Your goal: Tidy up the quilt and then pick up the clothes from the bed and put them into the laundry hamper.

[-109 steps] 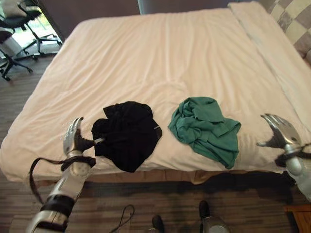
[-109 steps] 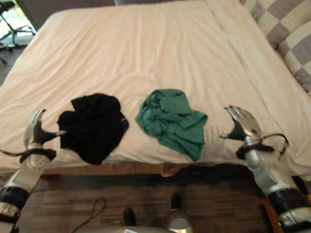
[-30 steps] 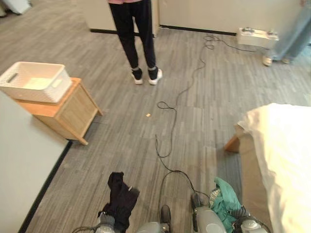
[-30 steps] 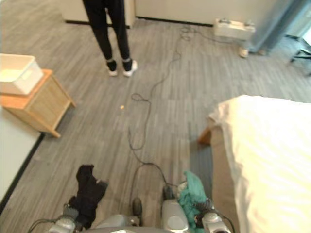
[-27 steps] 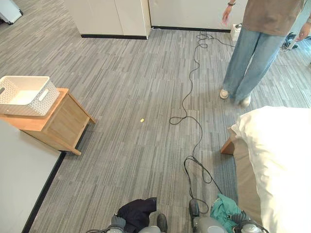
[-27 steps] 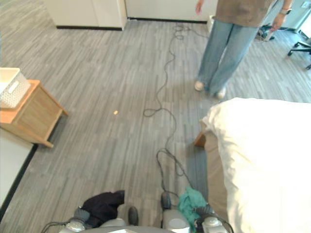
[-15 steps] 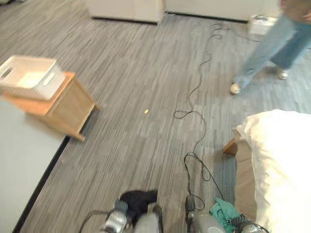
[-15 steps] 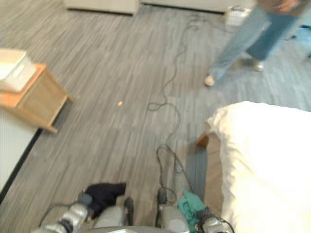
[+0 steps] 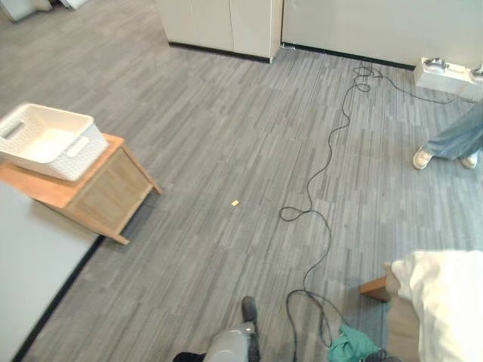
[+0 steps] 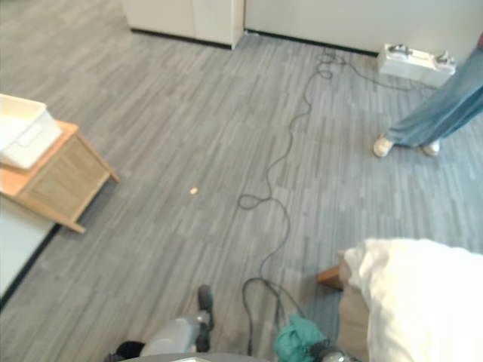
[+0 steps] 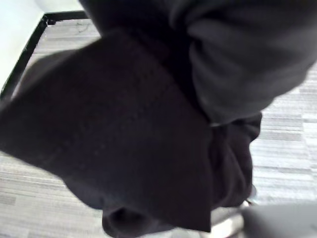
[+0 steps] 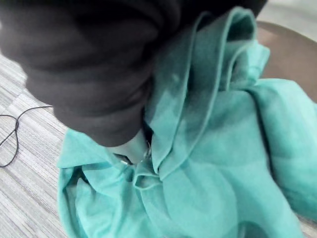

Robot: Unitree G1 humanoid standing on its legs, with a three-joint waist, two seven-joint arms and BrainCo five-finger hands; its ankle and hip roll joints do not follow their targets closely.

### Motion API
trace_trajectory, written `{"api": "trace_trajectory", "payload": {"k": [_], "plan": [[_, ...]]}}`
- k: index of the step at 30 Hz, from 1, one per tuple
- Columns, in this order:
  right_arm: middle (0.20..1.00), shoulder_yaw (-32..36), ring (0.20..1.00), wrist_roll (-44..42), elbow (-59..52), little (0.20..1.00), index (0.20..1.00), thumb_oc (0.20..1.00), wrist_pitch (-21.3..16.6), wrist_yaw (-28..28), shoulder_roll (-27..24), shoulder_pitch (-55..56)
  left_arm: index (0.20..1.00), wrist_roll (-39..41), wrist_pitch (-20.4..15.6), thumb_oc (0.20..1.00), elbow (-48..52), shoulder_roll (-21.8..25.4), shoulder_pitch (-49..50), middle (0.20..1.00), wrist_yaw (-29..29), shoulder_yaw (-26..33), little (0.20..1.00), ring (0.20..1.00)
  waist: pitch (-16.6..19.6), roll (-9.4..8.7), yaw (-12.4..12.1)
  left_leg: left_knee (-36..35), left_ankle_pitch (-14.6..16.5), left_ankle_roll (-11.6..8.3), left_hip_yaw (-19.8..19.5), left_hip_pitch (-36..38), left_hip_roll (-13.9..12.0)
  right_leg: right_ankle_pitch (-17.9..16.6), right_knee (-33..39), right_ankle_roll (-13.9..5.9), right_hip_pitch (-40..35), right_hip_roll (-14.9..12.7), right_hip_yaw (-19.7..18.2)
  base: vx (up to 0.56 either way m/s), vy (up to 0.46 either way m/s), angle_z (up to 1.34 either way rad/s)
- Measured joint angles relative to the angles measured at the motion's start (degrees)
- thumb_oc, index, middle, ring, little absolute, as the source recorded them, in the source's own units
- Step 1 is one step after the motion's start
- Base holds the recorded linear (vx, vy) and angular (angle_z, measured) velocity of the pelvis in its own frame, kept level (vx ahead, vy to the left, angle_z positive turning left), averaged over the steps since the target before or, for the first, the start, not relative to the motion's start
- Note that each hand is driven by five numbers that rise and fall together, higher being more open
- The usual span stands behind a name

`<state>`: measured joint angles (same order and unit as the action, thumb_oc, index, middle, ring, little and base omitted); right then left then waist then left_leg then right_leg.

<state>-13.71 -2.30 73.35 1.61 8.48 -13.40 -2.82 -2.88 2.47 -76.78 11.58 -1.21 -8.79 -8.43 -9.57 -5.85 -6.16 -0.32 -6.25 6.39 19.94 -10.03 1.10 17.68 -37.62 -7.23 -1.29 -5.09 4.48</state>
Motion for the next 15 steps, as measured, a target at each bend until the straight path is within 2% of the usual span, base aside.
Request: {"api": "trace_trajectory", "payload": {"k": [1, 2, 3, 4, 5, 6, 7, 8, 9, 10, 11, 12, 13, 14, 15], "plan": [[0.2, -0.5, 0.2, 0.0, -0.9, 0.2, 0.2, 0.2, 0.0, 0.1, -0.1, 0.6, 0.2, -0.1, 0.0, 0.2, -0.2, 0.2, -1.0, 0.2, 0.1, -0.2, 0.2, 0.2, 0.0, -0.04, 0.3, -1.1, 1.9, 1.65, -1.6, 2.7, 0.7, -0.9, -7.5, -1.89, 3.4, -0.5, 0.2, 0.92, 0.189, 0.56], [0.2, -0.1, 0.2, 0.0, -1.9, 0.2, 0.2, 0.2, 0.2, 0.0, -0.1, 1.2, 0.2, -0.1, 0.3, 0.2, 0.5, 0.6, -1.9, 0.2, 0.1, -1.4, 0.2, 0.2, -0.6, 1.26, 1.5, -2.3, 3.0, 2.57, -4.5, 7.6, 0.9, -1.5, -13.9, -2.83, 7.2, -0.4, -0.7, 0.67, 0.142, 0.43], [0.2, 0.9, 0.2, 0.0, -2.7, 0.2, 0.2, 0.2, 0.1, 0.1, -0.3, 1.0, 0.2, -0.2, 0.4, 0.2, 1.6, 0.9, -2.4, 0.2, 0.0, -3.3, 0.2, 0.2, -1.2, 2.93, 1.7, -4.1, 4.8, 2.37, -6.5, 11.4, 0.2, -1.1, -17.2, -1.91, 10.9, 0.0, 0.3, 0.68, 0.059, 0.55], [0.2, 0.8, 0.2, 0.0, -3.2, 0.2, 0.2, 0.2, 0.0, 0.1, -0.6, 0.9, 0.2, -0.4, 0.3, 0.2, 2.1, 0.9, -3.4, 0.2, -0.1, -4.1, 0.2, 0.2, -1.3, 4.15, 2.4, -4.4, 4.9, 1.94, -7.5, 13.0, -0.5, -0.6, -16.6, -1.0, 13.5, 0.2, 1.7, 0.71, -0.094, 0.72], [0.2, 0.2, 0.2, -0.1, -4.2, 0.2, 0.2, 0.2, -0.1, 0.1, -0.8, 0.2, 0.2, -0.6, -0.1, 0.2, 3.2, 1.0, -5.1, 0.2, -0.3, -4.7, 0.2, 0.2, -1.8, 4.86, 3.5, -4.4, 4.7, 1.65, -9.0, 15.5, -0.5, -0.7, -13.5, -0.62, 17.8, 0.2, 2.1, 0.96, -0.167, 1.35], [0.2, -0.5, 0.2, -0.4, -6.0, 0.2, 0.2, 0.2, -0.3, 0.1, -1.8, 1.0, 0.2, -0.7, 0.0, 0.2, 6.5, 1.4, -7.0, 0.2, -0.4, -5.8, 0.2, 0.2, -2.1, 7.54, 6.4, -4.2, 6.9, 0.45, -15.6, 16.9, -2.5, 0.2, 1.0, 2.69, 19.5, 2.5, 2.3, 0.68, -0.162, 1.82], [0.2, -0.1, 0.2, -0.5, -7.2, 0.2, 0.2, 0.2, -0.7, 0.3, -2.3, 1.0, 0.2, -0.7, -0.3, 0.2, 6.4, 1.3, -8.6, 0.2, -0.4, -6.3, 0.2, 0.2, -2.1, 7.6, 7.9, -4.3, 6.5, -0.06, -17.2, 17.4, -2.4, -1.6, 11.4, 1.87, 19.7, 2.5, 2.0, 0.7, -0.246, 1.86], [0.2, -0.1, 0.2, -0.5, -6.9, 0.2, 0.2, 0.2, -0.6, 0.2, -2.3, 0.8, 0.2, -0.7, -1.3, 0.2, 6.3, 1.3, -10.6, 0.2, -0.5, -6.4, 0.2, 0.2, -2.1, 6.76, 7.2, -4.2, 6.7, -0.32, -16.7, 19.3, -1.2, -7.1, 21.3, 1.66, 20.4, 1.4, 1.9, 0.76, -0.255, 1.22], [0.2, -0.2, 0.2, -0.5, -5.0, 0.2, 0.2, 0.2, -0.2, 0.2, -1.7, 0.6, 0.2, -0.7, -2.2, 0.2, 8.0, 2.1, -9.8, 0.2, -0.6, -7.0, 0.2, 0.2, -1.7, 5.04, 6.4, -2.7, 9.3, -4.22, -14.3, 22.2, 0.2, -16.0, 27.2, 2.54, 22.1, -0.8, 1.1, 1.01, -0.335, 1.45], [0.2, -0.8, 0.2, -0.4, -4.9, 0.2, 0.2, 0.2, -0.3, 0.4, -2.8, 0.9, 0.2, -0.7, -2.0, 0.2, 8.3, 2.1, -8.5, 0.2, -0.8, -7.1, 0.2, 0.2, 0.8, 5.51, 8.6, -1.7, 16.3, -2.84, -19.2, 22.7, -1.4, -17.1, 30.0, 0.56, 22.5, -0.4, -1.8, 0.56, -0.164, 1.29], [0.2, -0.1, 0.2, -0.2, -3.9, 0.2, 0.2, 0.2, 0.1, 0.5, -3.2, 0.6, 0.2, -0.7, -2.2, 0.2, 8.2, 1.8, -8.3, 0.2, -1.1, -7.8, 0.2, 0.2, 0.8, 7.25, 8.9, -3.5, 17.4, -4.4, -19.8, 25.7, -2.1, -20.9, 26.6, -0.57, 22.8, 0.5, -1.6, 0.68, -0.299, 1.24], [0.2, -0.1, 0.2, -0.2, -3.3, 0.2, 0.2, 0.2, 0.3, 0.6, -4.4, -0.7, 0.2, -0.7, -2.4, 0.2, 8.3, 0.6, -8.1, 0.2, -1.2, -8.3, 0.2, 0.2, 0.6, 9.42, 8.0, -3.3, 17.3, -4.91, -19.5, 27.4, -4.4, -22.0, 23.5, 0.93, 23.0, 2.4, -1.8, 0.65, -0.398, 0.34], [0.2, 0.1, 0.2, -0.2, -3.3, 0.2, 0.2, 0.2, 0.2, 0.7, -4.7, -1.2, 0.2, -0.7, -2.4, 0.2, 8.2, 0.3, -7.9, 0.2, -1.1, -8.7, 0.2, 0.2, 0.6, 9.82, 7.5, -2.4, 16.6, -5.88, -18.7, 27.2, -4.7, -22.9, 23.6, 2.48, 22.7, 2.9, -2.0, 0.65, -0.399, 0.5], [0.2, 2.1, 0.2, 0.1, -2.5, 0.2, 0.2, 0.2, -0.1, 0.6, -3.9, -4.0, 0.2, -0.7, -2.4, 0.2, 7.0, -0.8, -7.7, 0.2, -1.5, -8.0, 0.2, 0.2, -0.4, 9.0, 8.7, 9.0, 14.3, -9.68, -20.2, 22.3, -5.4, -18.9, 20.1, 5.32, 21.7, 2.4, -2.5, 0.42, -0.383, 0.69], [0.2, 2.8, 0.2, 0.1, -2.5, 0.2, 0.2, 0.2, -0.1, 0.5, -3.5, -4.2, 0.2, -0.7, -2.4, 0.2, 6.6, -1.5, -7.6, 0.2, -1.6, -7.5, 0.2, 0.2, -1.0, 7.93, 8.8, 15.7, 12.2, -11.32, -20.8, 20.5, -4.7, -17.9, 19.7, 6.74, 19.8, 2.5, -2.3, 0.32, -0.368, 0.85]]}}
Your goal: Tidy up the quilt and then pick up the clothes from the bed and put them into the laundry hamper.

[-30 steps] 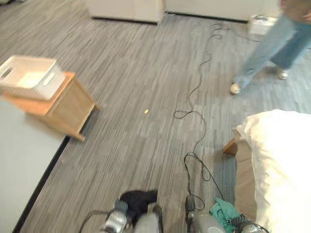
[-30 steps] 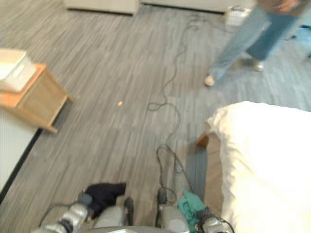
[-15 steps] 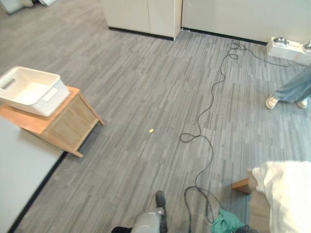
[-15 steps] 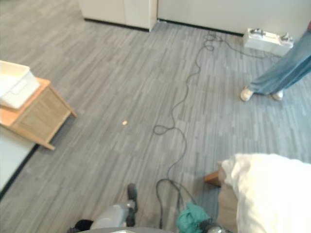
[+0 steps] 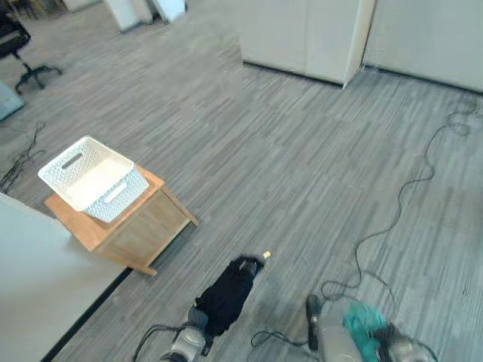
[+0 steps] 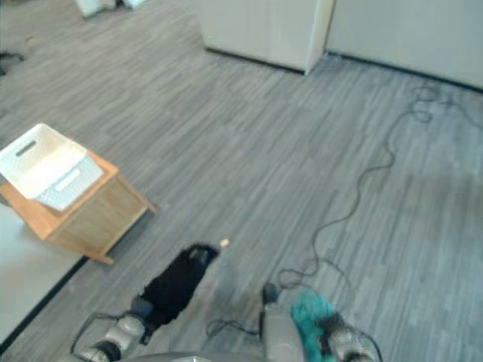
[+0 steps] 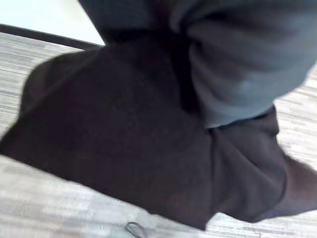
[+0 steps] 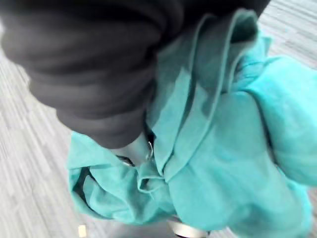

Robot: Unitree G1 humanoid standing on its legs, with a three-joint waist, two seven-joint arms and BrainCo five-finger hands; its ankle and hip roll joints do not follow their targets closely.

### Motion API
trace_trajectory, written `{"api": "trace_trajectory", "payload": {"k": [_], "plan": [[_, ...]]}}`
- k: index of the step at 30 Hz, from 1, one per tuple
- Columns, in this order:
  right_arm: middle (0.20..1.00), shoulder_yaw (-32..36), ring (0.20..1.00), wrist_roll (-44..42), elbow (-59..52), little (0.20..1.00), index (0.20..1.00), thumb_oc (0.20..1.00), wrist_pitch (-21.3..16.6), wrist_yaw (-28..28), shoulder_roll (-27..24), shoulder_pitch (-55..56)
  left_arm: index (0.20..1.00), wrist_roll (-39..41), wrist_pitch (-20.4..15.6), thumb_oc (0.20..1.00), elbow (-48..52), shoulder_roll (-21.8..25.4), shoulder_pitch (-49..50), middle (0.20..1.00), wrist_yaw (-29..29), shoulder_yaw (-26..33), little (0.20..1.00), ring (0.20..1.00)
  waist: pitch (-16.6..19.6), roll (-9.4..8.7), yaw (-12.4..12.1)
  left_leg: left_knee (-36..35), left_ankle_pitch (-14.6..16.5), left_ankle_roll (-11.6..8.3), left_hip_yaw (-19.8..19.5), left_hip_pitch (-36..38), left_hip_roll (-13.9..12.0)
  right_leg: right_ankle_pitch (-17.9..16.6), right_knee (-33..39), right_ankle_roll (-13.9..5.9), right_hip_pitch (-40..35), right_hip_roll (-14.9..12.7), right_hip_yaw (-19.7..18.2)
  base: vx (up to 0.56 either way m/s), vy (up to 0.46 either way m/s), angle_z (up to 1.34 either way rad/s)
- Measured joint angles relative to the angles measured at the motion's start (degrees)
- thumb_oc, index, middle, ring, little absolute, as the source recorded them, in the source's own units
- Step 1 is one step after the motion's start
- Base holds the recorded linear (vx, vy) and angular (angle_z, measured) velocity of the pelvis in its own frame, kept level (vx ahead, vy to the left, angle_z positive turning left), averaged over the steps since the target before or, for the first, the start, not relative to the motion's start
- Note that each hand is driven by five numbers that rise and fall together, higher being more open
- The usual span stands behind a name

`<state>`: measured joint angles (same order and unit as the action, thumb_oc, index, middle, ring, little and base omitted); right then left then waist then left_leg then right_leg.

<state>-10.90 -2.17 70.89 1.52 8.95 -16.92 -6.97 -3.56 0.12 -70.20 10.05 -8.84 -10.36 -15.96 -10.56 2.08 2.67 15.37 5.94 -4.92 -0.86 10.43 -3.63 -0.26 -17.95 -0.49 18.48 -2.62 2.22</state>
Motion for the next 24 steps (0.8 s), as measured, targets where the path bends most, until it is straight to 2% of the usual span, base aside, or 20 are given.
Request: {"api": "trace_trajectory", "payload": {"k": [1, 2, 3, 4, 5, 6, 7, 9, 10, 12, 13, 14, 15, 16, 17, 19, 21, 22, 23, 24], "plan": [[0.2, -1.0, 0.2, 0.1, 0.2, 0.2, 0.2, 0.2, -0.1, -0.1, 0.2, -0.1, 0.2, 0.0, -0.1, 0.2, -1.4, -0.6, 1.4, 0.2, 0.0, 0.2, 0.2, 0.2, 0.0, -0.49, -1.3, 13.6, -5.6, 0.32, 0.1, -5.4, -1.6, 1.0, 0.6, 4.22, -3.9, 0.8, 0.4, 0.49, -0.54, 0.71], [0.2, -1.4, 0.2, 0.1, 0.1, 0.2, 0.2, 0.2, -0.2, -0.1, 0.1, 0.4, 0.2, 0.0, -0.2, 0.2, -1.8, -0.6, 0.5, 0.2, 0.1, 0.1, 0.2, 0.2, -0.4, -1.21, -0.6, 24.7, -9.0, 1.16, 0.4, -10.9, -3.1, 1.0, 1.8, 4.75, -5.5, 1.2, 1.8, 0.69, -0.541, 0.47], [0.2, -2.8, 0.2, 0.1, 0.8, 0.2, 0.2, 0.2, 0.2, -0.2, 0.5, -0.6, 0.2, 0.0, 0.1, 0.2, -2.2, 0.5, 1.4, 0.2, 0.2, 1.4, 0.2, 0.2, -1.0, -2.79, -2.9, 34.8, -9.9, 2.01, 1.7, -19.0, -4.7, 1.5, 3.7, 6.45, -9.2, 2.1, 2.8, 0.74, -0.397, 0.47], [0.2, -3.2, 0.2, 0.2, 0.9, 0.2, 0.2, 0.2, 0.2, -0.1, 0.6, -1.2, 0.2, 0.0, 0.0, 0.2, -2.4, 1.5, 1.3, 0.2, 0.0, 2.3, 0.2, 0.2, -1.5, -3.86, -3.4, 38.5, -9.3, 2.95, 3.6, -22.9, -5.2, 4.5, 5.6, 8.98, -11.5, 2.1, 3.9, 0.78, -0.234, 0.39], [0.2, -3.2, 0.2, 0.2, 1.4, 0.2, 0.2, 0.2, 1.0, -0.2, 1.4, -1.6, 0.2, 0.0, -0.1, 0.2, -1.6, 3.1, 0.8, 0.2, -0.2, 2.4, 0.2, 0.2, -2.9, -5.1, -4.6, 39.6, -6.6, 4.07, 8.7, -27.5, -5.7, 6.2, 9.5, 4.61, -15.9, 2.2, 5.1, 0.64, -0.022, 0.46], [0.2, -4.0, 0.2, 0.4, 2.0, 0.2, 0.2, 0.2, 1.3, -0.3, 2.0, -2.5, 0.2, -0.1, 0.0, 0.2, -1.1, 5.1, 1.3, 0.2, -0.6, 2.5, 0.2, 0.2, -3.6, -7.53, -5.6, 33.1, -5.3, 3.69, 13.5, -29.9, -4.1, 3.2, 13.0, 1.35, -19.6, 1.3, 5.8, 0.69, 0.026, 0.42], [0.2, -4.7, 0.2, 0.7, 1.9, 0.2, 0.2, 0.2, 1.0, -0.3, 1.6, -2.3, 0.2, -0.1, 0.1, 0.2, -1.2, 6.0, 1.8, 0.2, -0.5, 3.1, 0.2, 0.2, -3.3, -8.19, -5.8, 23.5, -5.1, 3.77, 19.1, -30.8, -3.0, 6.2, 17.6, -0.49, -23.8, 1.6, 7.1, 0.77, 0.072, 0.17], [0.2, -5.2, 0.2, 1.6, 1.7, 0.2, 0.2, 0.2, 0.8, -0.4, 0.4, -3.0, 0.2, -0.3, 0.6, 0.2, -1.9, 5.2, 3.6, 0.2, -0.2, 4.2, 0.2, 0.2, -3.0, -5.83, -6.9, 5.1, -7.7, 4.53, 26.6, -30.0, -2.0, 5.4, 21.2, 0.1, -29.2, 4.6, 10.7, 0.63, 0.084, 0.02], [0.2, -5.3, 0.2, 1.7, 2.1, 0.2, 0.2, 0.2, 0.6, -0.4, 0.3, -2.7, 0.2, -1.2, 0.5, 0.2, -2.8, 4.6, 4.5, 0.2, 0.0, 5.4, 0.2, 0.2, -2.2, -5.81, -6.7, -2.1, -7.5, 4.32, 32.4, -29.1, -1.4, 8.1, 22.6, -1.02, -31.2, 5.1, 13.2, 0.67, 0.061, 0.09], [0.2, -4.9, 0.2, 2.0, 2.2, 0.2, 0.2, 0.2, 0.8, -0.5, 0.2, -1.3, 0.2, -1.6, 1.7, 0.2, -3.3, 3.2, 6.6, 0.2, 0.4, 5.0, 0.2, 0.2, -1.1, -4.38, -6.5, -8.7, -9.5, 7.98, 36.0, -27.9, 1.1, 8.2, 20.9, -1.12, -35.1, 6.8, 16.2, 0.84, 0.068, 0.16], [0.2, -5.7, 0.2, 2.1, 2.8, 0.2, 0.2, 0.2, 0.9, -0.6, 0.8, -0.3, 0.2, -1.9, 1.8, 0.2, -4.1, 3.0, 8.0, 0.2, 0.8, 6.6, 0.2, 0.2, 1.3, -5.54, -6.8, -8.9, -7.6, 9.62, 44.5, -25.6, 2.0, 9.9, 20.5, -4.07, -36.2, 7.2, 15.9, 0.72, 0.107, 0.1], [0.2, -6.0, 0.2, 2.1, 2.8, 0.2, 0.2, 0.2, 0.9, -0.5, 0.8, 0.8, 0.2, -2.0, 2.0, 0.2, -5.2, 2.9, 8.0, 0.2, 1.1, 6.8, 0.2, 0.2, 2.8, -4.83, -5.8, -9.2, -6.8, 12.77, 46.1, -25.0, 2.6, 10.8, 19.6, -5.09, -37.7, 7.9, 15.9, 0.67, 0.139, 0.29], [0.2, -5.2, 0.2, 2.1, 2.5, 0.2, 0.2, 0.2, 0.9, -0.4, 1.1, 2.9, 0.2, -2.3, 2.3, 0.2, -7.6, 2.9, 8.3, 0.2, 1.3, 6.9, 0.2, 0.2, 4.1, -4.74, -6.3, -10.0, -7.9, 20.78, 42.9, -22.6, 4.6, 12.1, 14.3, -6.96, -38.7, 9.3, 16.4, 0.6, 0.12, 0.84], [0.2, -5.4, 0.2, 2.1, 2.9, 0.2, 0.2, 0.2, 0.8, -0.6, 1.8, 4.4, 0.2, -2.3, 2.5, 0.2, -7.4, 3.1, 7.8, 0.2, 1.2, 6.5, 0.2, 0.2, 4.6, -6.75, -5.7, -11.2, -6.6, 21.3, 39.7, -21.5, 5.1, 12.7, 8.3, -7.76, -37.2, 8.0, 17.9, 0.61, 0.086, 1.26], [0.2, -4.8, 0.2, 2.1, 3.7, 0.2, 0.2, 0.2, 0.8, -0.6, 2.8, 5.9, 0.2, -2.6, 2.2, 0.2, -6.8, 3.4, 7.6, 0.2, 1.3, 5.0, 0.2, 0.2, 5.0, -7.42, -5.9, -12.6, -6.9, 20.93, 35.5, -19.5, 6.2, 9.4, -8.1, -13.1, -30.9, 6.3, 18.8, 0.6, 0.048, 1.51], [0.2, -4.8, 0.2, 2.1, 3.4, 0.2, 0.2, 0.2, 0.9, -0.6, 3.3, 6.6, 0.2, -3.6, 2.8, 0.2, -6.8, 3.6, 6.5, 0.2, 1.5, 5.0, 0.2, 0.2, 4.5, -9.03, -4.7, -14.1, -5.7, 19.61, 27.6, -15.3, 8.1, 9.4, -28.0, -11.62, -21.8, 1.9, 15.5, 0.61, 0.017, 1.62], [0.2, -4.1, 0.2, 2.0, 3.0, 0.2, 0.2, 0.2, 0.8, -0.5, 2.5, 6.6, 0.2, -3.9, 3.0, 0.2, -6.2, 3.1, 6.0, 0.2, 1.6, 4.9, 0.2, 0.2, 3.6, -7.85, -3.1, -15.6, -4.9, 18.3, 20.4, -10.9, 8.1, 11.0, -35.1, -9.19, -14.9, -1.5, 11.9, 0.55, -0.077, 1.77], [0.2, -3.9, 0.2, 2.0, 2.6, 0.2, 0.2, 0.2, 0.7, -0.4, 2.2, 6.6, 0.2, -4.1, 2.9, 0.2, -5.3, 3.2, 5.5, 0.2, 1.5, 3.9, 0.2, 0.2, 3.1, -6.22, -2.8, -16.6, -5.0, 16.62, 17.0, -8.5, 6.4, 11.6, -35.5, -8.32, -10.3, -3.0, 9.3, 0.53, -0.167, 1.76], [0.2, -3.5, 0.2, 2.0, 2.1, 0.2, 0.2, 0.2, 0.7, -0.5, 2.1, 6.7, 0.2, -4.2, 2.9, 0.2, -4.5, 3.3, 4.9, 0.2, 1.4, 3.5, 0.2, 0.2, 3.0, -5.14, -2.8, -16.9, -4.4, 15.66, 14.5, -7.5, 5.1, 11.5, -33.7, -8.34, -7.9, -3.1, 7.4, 0.59, -0.197, 1.65], [0.2, -3.4, 0.2, 1.9, 1.8, 0.2, 0.2, 0.2, 0.2, -0.4, 2.2, 6.8, 0.2, -4.5, 2.7, 0.2, -4.3, 3.6, 4.6, 0.2, 1.1, 2.3, 0.2, 0.2, 2.7, -3.39, -2.2, -16.9, -4.3, 14.78, 11.2, -6.9, 2.2, 11.6, -25.8, -8.25, -5.2, -2.8, 4.0, 0.62, -0.255, 1.35]]}}
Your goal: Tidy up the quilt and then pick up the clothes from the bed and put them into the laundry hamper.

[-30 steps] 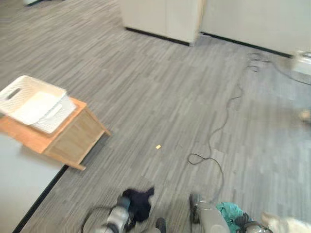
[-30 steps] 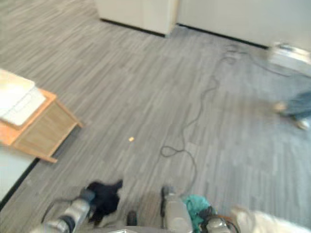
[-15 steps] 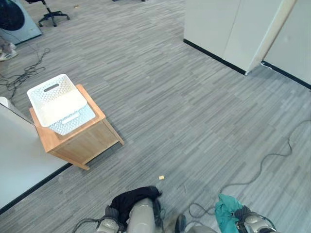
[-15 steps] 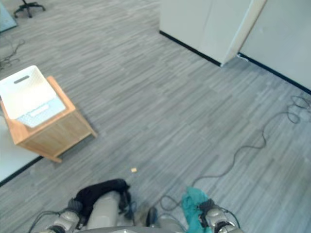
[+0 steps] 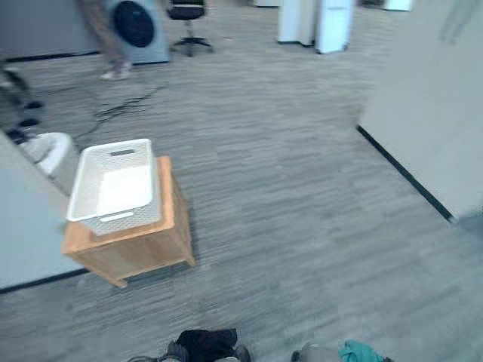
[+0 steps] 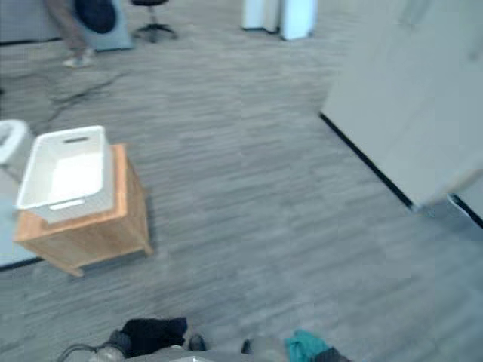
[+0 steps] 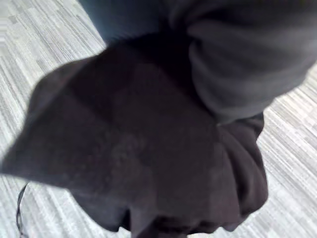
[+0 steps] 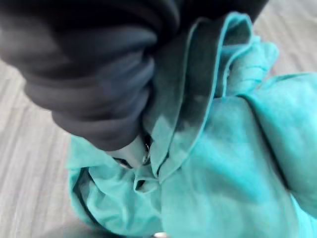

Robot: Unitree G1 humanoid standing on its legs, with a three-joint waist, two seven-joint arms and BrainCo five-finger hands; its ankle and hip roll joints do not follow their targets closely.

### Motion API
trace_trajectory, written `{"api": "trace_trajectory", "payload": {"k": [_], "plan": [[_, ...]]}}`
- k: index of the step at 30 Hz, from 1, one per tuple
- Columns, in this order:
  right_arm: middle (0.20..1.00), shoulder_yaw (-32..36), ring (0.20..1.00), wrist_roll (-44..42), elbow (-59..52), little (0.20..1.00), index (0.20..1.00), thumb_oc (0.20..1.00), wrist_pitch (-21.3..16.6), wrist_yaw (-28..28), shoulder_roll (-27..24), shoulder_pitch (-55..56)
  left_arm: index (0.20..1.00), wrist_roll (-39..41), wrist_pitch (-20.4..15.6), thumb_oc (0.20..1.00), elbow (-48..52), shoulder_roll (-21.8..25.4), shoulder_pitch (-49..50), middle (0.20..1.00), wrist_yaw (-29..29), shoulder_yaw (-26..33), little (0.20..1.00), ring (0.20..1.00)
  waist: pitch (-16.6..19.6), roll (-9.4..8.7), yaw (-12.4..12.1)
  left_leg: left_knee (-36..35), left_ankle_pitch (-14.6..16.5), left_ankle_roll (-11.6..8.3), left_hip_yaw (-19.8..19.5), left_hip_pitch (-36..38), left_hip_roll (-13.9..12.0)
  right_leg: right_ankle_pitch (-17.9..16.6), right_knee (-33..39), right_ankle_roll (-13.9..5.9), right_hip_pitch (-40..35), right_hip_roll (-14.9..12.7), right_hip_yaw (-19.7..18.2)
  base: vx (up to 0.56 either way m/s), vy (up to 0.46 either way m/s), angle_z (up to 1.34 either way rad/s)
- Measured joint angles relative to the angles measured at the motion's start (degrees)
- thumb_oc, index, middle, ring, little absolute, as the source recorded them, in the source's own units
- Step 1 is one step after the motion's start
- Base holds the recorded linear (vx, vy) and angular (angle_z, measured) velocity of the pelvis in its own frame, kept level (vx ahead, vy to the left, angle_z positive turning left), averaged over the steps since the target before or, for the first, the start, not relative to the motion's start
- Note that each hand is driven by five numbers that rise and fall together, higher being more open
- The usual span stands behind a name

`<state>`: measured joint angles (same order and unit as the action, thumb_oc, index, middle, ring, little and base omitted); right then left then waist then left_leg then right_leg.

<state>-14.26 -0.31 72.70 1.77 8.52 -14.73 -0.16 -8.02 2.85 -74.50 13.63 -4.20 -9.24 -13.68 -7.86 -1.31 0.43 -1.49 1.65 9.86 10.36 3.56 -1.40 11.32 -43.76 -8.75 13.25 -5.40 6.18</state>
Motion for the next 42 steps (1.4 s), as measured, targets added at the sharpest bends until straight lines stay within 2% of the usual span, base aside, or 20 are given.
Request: {"api": "trace_trajectory", "payload": {"k": [2, 4, 5, 8, 9, 11, 12, 14, 15, 17, 21, 23, 26, 28, 29, 32, 36, 37, 39, 42], "plan": [[0.2, 0.3, 0.2, -0.4, -0.4, 0.2, 0.2, 0.2, -0.6, 0.0, 0.2, -1.2, 0.2, 0.0, 0.1, 0.2, 1.2, 0.5, -1.0, 0.2, -0.3, -1.3, 0.2, 0.2, -0.6, 0.82, 0.2, 0.1, 1.6, -1.95, -5.4, 0.8, -3.0, -1.1, 15.4, -1.71, 2.1, -0.9, -4.2, 0.62, -0.296, 1.61], [0.2, 0.3, 0.2, -1.1, -0.4, 0.2, 0.2, 0.2, -0.8, 0.1, 0.5, -0.8, 0.2, 0.0, -0.4, 0.2, 1.8, 2.1, -1.5, 0.2, -0.8, -2.2, 0.2, 0.2, 0.1, -1.88, 0.9, -0.1, 3.1, -6.42, -9.1, 1.0, -4.2, -5.2, 38.5, -2.45, -1.5, -4.0, -6.9, 0.53, -0.253, 1.61], [0.2, 0.5, 0.2, -1.5, -0.1, 0.2, 0.2, 0.2, -0.8, 0.1, 0.5, -0.7, 0.2, 0.0, -0.5, 0.2, 1.8, 2.0, -1.6, 0.2, -1.0, -2.6, 0.2, 0.2, -0.1, -1.89, 1.0, -1.3, 3.4, -7.36, -9.9, 1.8, -6.2, -12.2, 39.5, -2.44, -2.4, -4.0, -5.8, 0.48, -0.222, 1.1], [0.2, 0.8, 0.2, -2.1, 0.4, 0.2, 0.2, 0.2, -0.3, 0.3, -0.9, -2.8, 0.2, 0.0, -1.3, 0.2, 0.9, -1.9, -1.5, 0.2, -1.2, -2.7, 0.2, 0.2, -1.9, -1.66, 1.8, 4.7, 6.7, -12.94, -8.9, 3.6, -6.3, -12.9, 39.8, 1.1, -7.3, -0.9, -7.3, 0.67, -0.371, 1.34], [0.2, 0.7, 0.2, -2.0, 0.0, 0.2, 0.2, 0.2, -0.3, 0.2, -1.3, -3.1, 0.2, 0.0, -1.4, 0.2, 0.0, -2.2, -0.8, 0.2, -1.3, -2.2, 0.2, 0.2, -2.1, -1.18, 3.6, 11.3, 3.0, -13.49, -10.0, 4.6, -5.6, -11.5, 39.1, 6.01, -9.8, 1.1, -6.5, 0.3, -0.297, 0.92], [0.2, 1.9, 0.2, -2.0, 0.2, 0.2, 0.2, 0.2, -0.2, 0.3, -1.8, -3.7, 0.2, 0.1, -1.7, 0.2, -0.4, -2.2, -0.6, 0.2, -1.7, -1.5, 0.2, 0.2, -2.3, -0.06, 3.7, 18.1, -1.7, -14.93, -9.8, 2.3, -7.5, -9.5, 37.7, 8.84, -11.0, 3.0, -4.6, 0.34, -0.423, 0.91], [0.2, 1.9, 0.2, -2.0, 0.1, 0.2, 0.2, 0.2, -0.1, 0.2, -1.3, -4.5, 0.2, 0.2, -1.6, 0.2, -0.4, -2.4, -1.7, 0.2, -2.1, -0.2, 0.2, 0.2, -3.1, -1.1, 1.6, 34.4, -7.0, -15.6, -10.9, -7.9, -8.2, -9.4, 37.2, 11.43, -11.4, 3.5, -2.8, 0.47, -0.462, 0.85], [0.2, 0.3, 0.2, -2.0, -0.4, 0.2, 0.2, 0.2, -0.1, 0.3, -0.8, -5.0, 0.2, 0.6, -1.5, 0.2, -0.6, -0.6, -3.9, 0.2, -2.5, 1.3, 0.2, 0.2, -5.5, -2.61, 0.9, 47.0, -17.4, -14.71, -9.1, -18.0, -9.6, -8.6, 39.6, 13.22, -14.2, 3.2, 0.6, 0.36, -0.194, 0.93], [0.2, 0.3, 0.2, -2.0, 0.1, 0.2, 0.2, 0.2, 0.2, 0.3, -0.2, -6.0, 0.2, 0.8, -1.7, 0.2, 0.2, 0.5, -4.3, 0.2, -2.9, 1.6, 0.2, 0.2, -6.4, -3.58, 0.8, 50.1, -13.7, -13.93, -5.1, -20.6, -11.1, -8.9, 41.3, 12.38, -15.6, 3.0, 1.4, 0.51, 0.014, 0.72], [0.2, -0.2, 0.2, -2.0, 0.1, 0.2, 0.2, 0.2, -0.1, 0.5, -0.1, -8.9, 0.2, 0.8, -1.5, 0.2, 1.4, 3.1, -2.7, 0.2, -4.0, 2.2, 0.2, 0.2, -7.2, -5.06, -0.8, 40.1, -6.9, -13.53, 7.2, -23.0, -10.7, -8.8, 46.4, 10.27, -19.8, 2.9, 3.2, 0.52, 0.036, 0.35], [0.2, -0.2, 0.2, -1.9, 0.2, 0.2, 0.2, 0.2, -0.3, 0.4, -2.2, -8.9, 0.2, 0.8, -0.9, 0.2, -0.2, -0.5, 0.6, 0.2, -3.7, 2.9, 0.2, 0.2, -5.8, -0.98, -0.7, 7.4, -7.7, -12.7, 17.6, -20.3, -5.9, -6.6, 48.4, 8.42, -24.9, 7.1, 8.9, 0.65, 0.116, 0.41], [0.2, -0.8, 0.2, -1.9, 1.0, 0.2, 0.2, 0.2, -0.3, 0.3, -1.2, -7.4, 0.2, 0.6, -0.9, 0.2, -2.1, -0.7, 2.2, 0.2, -3.4, 3.4, 0.2, 0.2, -3.6, -2.19, -1.7, 0.7, -7.9, -12.05, 19.8, -19.8, -5.0, -2.7, 48.4, 7.07, -26.5, 8.6, 11.5, 0.78, 0.165, 0.56], [0.2, 0.3, 0.2, -1.8, 1.9, 0.2, 0.2, 0.2, -0.7, 0.1, 0.0, -3.8, 0.2, 0.6, 0.1, 0.2, -2.7, -1.2, 3.4, 0.2, -2.5, 4.6, 0.2, 0.2, -2.1, -4.04, -1.0, 3.0, -7.4, -3.54, 18.8, -17.6, -1.0, -0.5, 41.6, 6.07, -28.8, 8.7, 12.7, 0.39, 0.141, 0.99], [0.2, 0.9, 0.2, -1.9, 2.1, 0.2, 0.2, 0.2, -0.7, 0.2, -0.2, -0.2, 0.2, 0.3, 1.0, 0.2, -3.2, -2.1, 4.3, 0.2, -1.6, 1.4, 0.2, 0.2, -1.0, -0.95, 1.0, 7.2, -2.1, 1.66, 18.8, -11.7, 0.6, 2.2, 15.0, 3.0, -20.4, 9.0, 10.4, 0.3, 0.051, 1.15], [0.2, 0.1, 0.2, -2.0, 1.0, 0.2, 0.2, 0.2, -0.4, 0.0, 1.0, 0.1, 0.2, -0.2, 1.2, 0.2, -2.7, -0.8, 3.6, 0.2, -1.7, 0.0, 0.2, 0.2, -0.6, -2.37, 1.7, 4.1, -3.7, 0.0, 18.2, -8.7, 1.7, 2.6, -0.5, 3.34, -11.0, 5.2, 7.5, 0.37, -0.007, 0.63], [0.2, -0.1, 0.2, -2.0, -0.9, 0.2, 0.2, 0.2, -0.6, -0.1, 2.1, -1.4, 0.2, -2.2, 1.3, 0.2, -2.4, 1.3, 0.1, 0.2, -1.5, -2.0, 0.2, 0.2, -1.8, -2.61, 3.2, 1.9, -3.3, -2.07, 14.0, -5.6, 2.2, 1.9, -4.3, 2.08, 0.3, -0.2, -0.6, 0.32, -0.053, 0.77], [0.2, 0.0, 0.2, -2.1, -2.3, 0.2, 0.2, 0.2, -1.2, 0.1, 2.2, -3.0, 0.2, -2.3, 0.9, 0.2, 1.6, 3.9, -3.1, 0.2, -1.7, -5.2, 0.2, 0.2, -2.4, -1.87, 3.4, -2.6, -2.7, -5.94, 9.6, 0.0, 1.9, 0.9, 18.9, 1.24, 2.2, -2.7, -4.0, 0.47, -0.276, 0.64], [0.2, 0.2, 0.2, -2.1, -2.3, 0.2, 0.2, 0.2, -1.5, 0.1, 2.0, -3.6, 0.2, -2.3, 0.3, 0.2, 1.6, 3.8, -5.2, 0.2, -1.8, -5.0, 0.2, 0.2, -2.5, -1.77, 4.1, -3.1, -2.6, -6.9, 5.5, 0.3, 2.4, -2.2, 35.3, 0.06, 0.2, -3.5, -7.4, 0.31, -0.224, 1.04], [0.2, 0.3, 0.2, -2.2, -2.0, 0.2, 0.2, 0.2, -1.2, 0.1, 1.9, -3.8, 0.2, -2.3, -0.6, 0.2, 2.1, 3.4, -7.5, 0.2, -1.8, -5.0, 0.2, 0.2, -2.3, -2.21, 5.2, -3.3, -2.2, -8.23, 2.5, 0.9, 2.6, -9.8, 46.5, -0.55, -1.4, -4.1, -13.0, 0.38, -0.274, 1.07], [0.2, 0.3, 0.2, -2.0, -1.9, 0.2, 0.2, 0.2, -0.7, 0.0, 1.8, -4.1, 0.2, -2.1, -1.1, 0.2, 2.0, 2.6, -4.2, 0.2, -2.2, -3.6, 0.2, 0.2, -2.2, -1.83, 5.1, -3.2, 0.4, -11.87, 0.0, 5.8, 0.1, -18.4, 46.3, 0.63, -4.1, -3.2, -12.2, 0.47, -0.448, 0.59]]}}
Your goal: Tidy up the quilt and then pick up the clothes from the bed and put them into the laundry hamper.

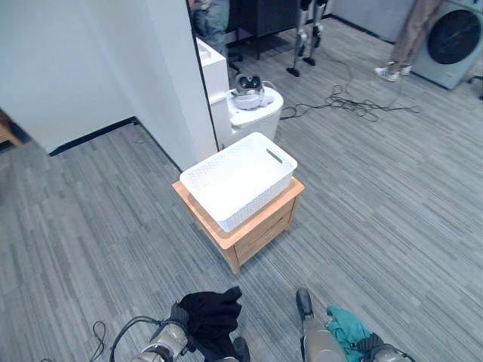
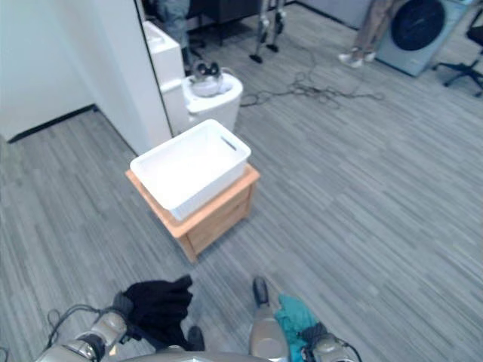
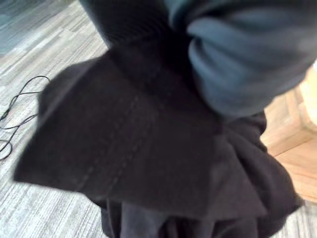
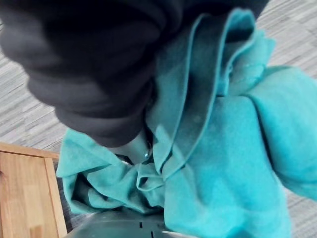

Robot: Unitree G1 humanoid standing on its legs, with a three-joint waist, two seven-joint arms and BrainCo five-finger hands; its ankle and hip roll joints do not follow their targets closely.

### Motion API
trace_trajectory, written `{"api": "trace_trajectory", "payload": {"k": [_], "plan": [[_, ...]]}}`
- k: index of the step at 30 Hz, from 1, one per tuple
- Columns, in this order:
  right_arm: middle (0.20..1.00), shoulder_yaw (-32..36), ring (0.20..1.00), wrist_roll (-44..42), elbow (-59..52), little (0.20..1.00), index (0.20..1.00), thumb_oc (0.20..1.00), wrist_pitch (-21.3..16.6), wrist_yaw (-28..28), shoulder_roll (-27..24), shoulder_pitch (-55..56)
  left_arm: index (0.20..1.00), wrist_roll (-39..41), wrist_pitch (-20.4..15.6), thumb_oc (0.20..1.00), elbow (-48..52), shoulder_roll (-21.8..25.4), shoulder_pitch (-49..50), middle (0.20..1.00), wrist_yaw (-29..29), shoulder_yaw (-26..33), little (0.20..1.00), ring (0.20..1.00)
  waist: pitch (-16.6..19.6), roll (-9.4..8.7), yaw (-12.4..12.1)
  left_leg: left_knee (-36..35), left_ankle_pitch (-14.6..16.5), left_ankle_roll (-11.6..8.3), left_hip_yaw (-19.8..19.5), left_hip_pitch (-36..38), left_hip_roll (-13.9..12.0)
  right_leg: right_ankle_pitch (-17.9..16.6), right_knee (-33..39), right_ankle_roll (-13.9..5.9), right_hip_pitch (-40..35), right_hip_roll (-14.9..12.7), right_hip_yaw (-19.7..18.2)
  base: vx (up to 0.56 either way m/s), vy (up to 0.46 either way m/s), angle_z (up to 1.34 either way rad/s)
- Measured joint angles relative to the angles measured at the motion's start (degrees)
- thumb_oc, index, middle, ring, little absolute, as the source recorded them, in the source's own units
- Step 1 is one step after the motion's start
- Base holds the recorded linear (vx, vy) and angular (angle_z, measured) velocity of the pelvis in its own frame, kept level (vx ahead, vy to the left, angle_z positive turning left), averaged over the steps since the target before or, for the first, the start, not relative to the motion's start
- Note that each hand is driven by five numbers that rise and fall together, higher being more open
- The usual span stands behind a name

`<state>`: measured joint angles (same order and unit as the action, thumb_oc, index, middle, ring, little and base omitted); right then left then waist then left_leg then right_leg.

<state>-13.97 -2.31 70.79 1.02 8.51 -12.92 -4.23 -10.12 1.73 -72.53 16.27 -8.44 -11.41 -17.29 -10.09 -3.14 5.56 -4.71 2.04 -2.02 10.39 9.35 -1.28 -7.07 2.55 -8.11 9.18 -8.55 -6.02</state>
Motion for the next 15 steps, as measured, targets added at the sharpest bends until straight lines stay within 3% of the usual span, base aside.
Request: {"api": "trace_trajectory", "payload": {"k": [1, 2, 3, 4, 5, 7, 8, 9, 10, 11, 13, 15], "plan": [[0.2, 0.0, 0.2, 0.0, 0.0, 0.2, 0.2, 0.2, 0.1, 0.1, -0.6, 0.7, 0.2, 0.3, 0.1, 0.2, -0.2, -1.3, 3.2, 0.2, 0.0, 0.9, 0.2, 0.2, 0.6, 1.65, 0.0, 2.3, 2.2, -1.72, -0.1, 0.7, -4.2, -0.9, -2.3, 0.8, -0.6, 3.3, 2.0, 0.29, -0.369, 0.22], [0.2, 0.1, 0.2, 0.1, -0.3, 0.2, 0.2, 0.2, 0.1, 0.2, -0.7, 0.4, 0.2, 0.5, 0.0, 0.2, -0.6, -2.0, 3.9, 0.2, 0.0, 1.3, 0.2, 0.2, 0.9, 3.06, -0.5, 6.9, 1.6, -2.56, -0.3, -1.0, -5.7, -2.0, -2.1, 2.27, -2.6, 4.5, 3.2, 0.37, -0.426, 0.74], [0.2, 0.1, 0.2, 0.1, 0.0, 0.2, 0.2, 0.2, 0.3, 0.1, -0.8, 0.5, 0.2, 1.0, 0.1, 0.2, -1.0, -2.8, 2.1, 0.2, -0.3, 2.1, 0.2, 0.2, 0.0, 0.91, 0.2, 15.4, 0.7, -2.94, 0.3, -5.9, -6.7, -1.9, -0.4, 3.63, -4.4, 3.3, 6.0, 0.32, -0.184, 1.07], [0.2, 0.0, 0.2, 0.1, -0.1, 0.2, 0.2, 0.2, 0.6, 0.2, -1.0, 0.4, 0.2, 1.1, 0.0, 0.2, -0.7, -3.1, 1.7, 0.2, -0.3, 2.2, 0.2, 0.2, -0.3, 0.46, 0.0, 18.7, -0.4, -2.88, 1.6, -7.8, -6.9, -2.5, 1.2, 5.41, -6.4, 2.6, 7.3, 0.28, -0.097, 1.13], [0.2, -0.4, 0.2, 0.2, -0.1, 0.2, 0.2, 0.2, 0.7, 0.3, -2.1, -0.1, 0.2, 1.1, -0.1, 0.2, -0.1, -3.8, 1.7, 0.2, -0.4, 2.0, 0.2, 0.2, -1.0, -0.81, -0.8, 20.4, -0.4, -3.33, 6.3, -10.0, -8.1, -1.9, 2.5, 6.98, -8.1, 2.5, 9.0, 0.33, 0.0, 0.8], [0.2, -0.6, 0.2, 0.2, -0.3, 0.2, 0.2, 0.2, 0.6, 0.5, -3.8, -1.4, 0.2, 1.1, 0.0, 0.2, 0.7, -3.6, 1.9, 0.2, -0.3, 2.1, 0.2, 0.2, -1.3, -1.26, -1.3, 14.5, -1.4, -4.23, 9.8, -10.9, -8.4, -0.5, 2.6, 8.31, -9.6, 3.1, 10.8, 0.28, 0.079, 0.47], [0.2, -0.7, 0.2, 0.4, -0.6, 0.2, 0.2, 0.2, 0.6, 0.5, -4.3, -2.5, 0.2, 1.0, 0.0, 0.2, 1.0, -3.5, 2.1, 0.2, -0.2, 2.0, 0.2, 0.2, -0.9, -0.4, -1.4, 10.5, -2.2, -4.29, 11.8, -11.1, -7.7, 0.5, 2.6, 7.87, -10.1, 3.5, 12.1, 0.29, 0.117, 0.46], [0.2, -0.6, 0.2, 1.3, -0.5, 0.2, 0.2, 0.2, 0.5, 0.5, -5.6, -2.6, 0.2, 1.0, 0.0, 0.2, 1.7, -3.8, 2.4, 0.2, -0.1, 1.7, 0.2, 0.2, -0.5, 0.36, -1.0, 2.5, -4.5, -4.35, 13.8, -10.7, -6.9, 1.6, 2.5, 7.15, -10.8, 4.4, 13.6, 0.22, 0.129, 0.51], [0.2, -1.4, 0.2, 2.4, -0.5, 0.2, 0.2, 0.2, 0.6, 0.4, -6.3, -3.1, 0.2, 0.8, -0.1, 0.2, 2.2, -3.8, 2.7, 0.2, 0.0, 1.3, 0.2, 0.2, -0.3, 0.77, -1.2, 0.2, -6.9, -3.62, 16.2, -11.3, -7.0, 2.0, 2.6, 7.26, -11.5, 5.5, 16.2, 0.31, 0.177, 0.53], [0.2, -2.3, 0.2, 2.4, -0.6, 0.2, 0.2, 0.2, 0.5, 0.3, -6.7, -2.9, 0.2, 0.7, -0.1, 0.2, 2.3, -3.8, 2.8, 0.2, 0.1, 1.2, 0.2, 0.2, 0.1, 1.39, -0.9, -0.4, -7.8, -3.23, 17.3, -11.6, -7.3, 2.3, 2.5, 7.61, -12.0, 6.0, 16.8, 0.25, 0.152, 0.44], [0.2, -3.8, 0.2, 4.7, -2.8, 0.2, 0.2, 0.2, 0.2, -0.1, -6.9, -2.2, 0.2, -0.2, 0.0, 0.2, 1.3, -3.8, 4.3, 0.2, 0.4, 1.5, 0.2, 0.2, 2.1, 2.21, -1.4, 0.0, -9.6, -1.72, 15.4, -12.1, -7.6, 4.1, 2.3, 8.62, -13.1, 8.0, 18.8, 0.25, 0.13, 0.34], [0.2, -4.1, 0.2, 4.7, -4.0, 0.2, 0.2, 0.2, 0.0, -0.4, -6.9, -1.7, 0.2, -0.3, 0.0, 0.2, -0.1, -3.8, 4.1, 0.2, 0.7, 2.1, 0.2, 0.2, 2.5, 1.77, -0.9, 0.1, -9.4, -1.37, 15.7, -11.1, -6.4, 5.0, 1.9, 7.64, -13.8, 8.4, 20.4, 0.15, 0.127, 0.32]]}}
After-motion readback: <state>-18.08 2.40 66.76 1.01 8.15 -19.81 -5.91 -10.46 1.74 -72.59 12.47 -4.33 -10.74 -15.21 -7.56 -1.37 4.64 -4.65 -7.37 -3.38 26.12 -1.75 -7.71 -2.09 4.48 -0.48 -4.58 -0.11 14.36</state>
